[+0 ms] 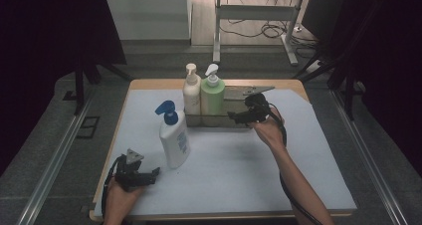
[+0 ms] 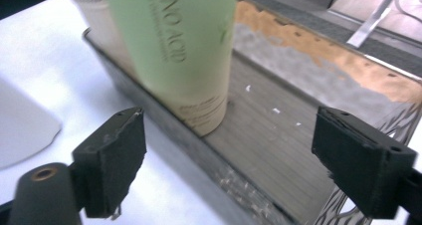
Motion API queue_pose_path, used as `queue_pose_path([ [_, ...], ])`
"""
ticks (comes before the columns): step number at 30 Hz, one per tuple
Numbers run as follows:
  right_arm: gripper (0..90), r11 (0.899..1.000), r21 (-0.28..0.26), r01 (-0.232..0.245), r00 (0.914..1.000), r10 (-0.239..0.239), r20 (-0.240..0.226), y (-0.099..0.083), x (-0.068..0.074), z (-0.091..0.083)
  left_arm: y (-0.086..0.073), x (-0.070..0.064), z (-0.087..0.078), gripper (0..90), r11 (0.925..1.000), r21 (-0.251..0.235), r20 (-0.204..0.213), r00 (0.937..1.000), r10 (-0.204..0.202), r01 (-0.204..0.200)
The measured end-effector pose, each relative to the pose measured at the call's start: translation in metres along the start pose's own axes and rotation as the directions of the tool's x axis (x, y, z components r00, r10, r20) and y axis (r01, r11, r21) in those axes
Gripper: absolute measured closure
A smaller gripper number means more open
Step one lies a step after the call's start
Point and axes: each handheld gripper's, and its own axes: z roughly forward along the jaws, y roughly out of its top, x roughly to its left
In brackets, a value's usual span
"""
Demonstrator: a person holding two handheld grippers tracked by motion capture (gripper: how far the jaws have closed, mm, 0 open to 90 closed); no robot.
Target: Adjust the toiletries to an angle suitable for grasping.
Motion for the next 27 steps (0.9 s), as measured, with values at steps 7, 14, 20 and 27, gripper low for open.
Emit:
queue_pose_path([
  [7,0.0,0.999,-0.012,0.033,0.9993,-0.033,-0.019,-0.006,0.005,-0.012,0.000,0.000,0.000,11.5,1.0000,0.000,0.000,1.0000,0.000,0.000],
  [14,0.0,0.999,-0.007,0.042,0.9986,-0.042,-0.033,-0.014,0.010,-0.029,0.000,0.000,0.000,11.4,1.0000,0.002,0.001,1.0000,-0.002,0.002],
  [20,0.0,0.998,0.030,0.048,0.9988,-0.048,-0.013,-0.026,0.017,-0.043,0.000,0.000,0.000,11.5,1.0000,0.000,0.000,1.0000,0.000,0.000],
  [27,0.0,1.000,0.024,0.000,1.0000,0.000,-0.007,-0.047,0.022,-0.057,0.000,0.000,0.000,11.5,1.0000,0.000,-0.001,1.0000,0.000,0.000],
])
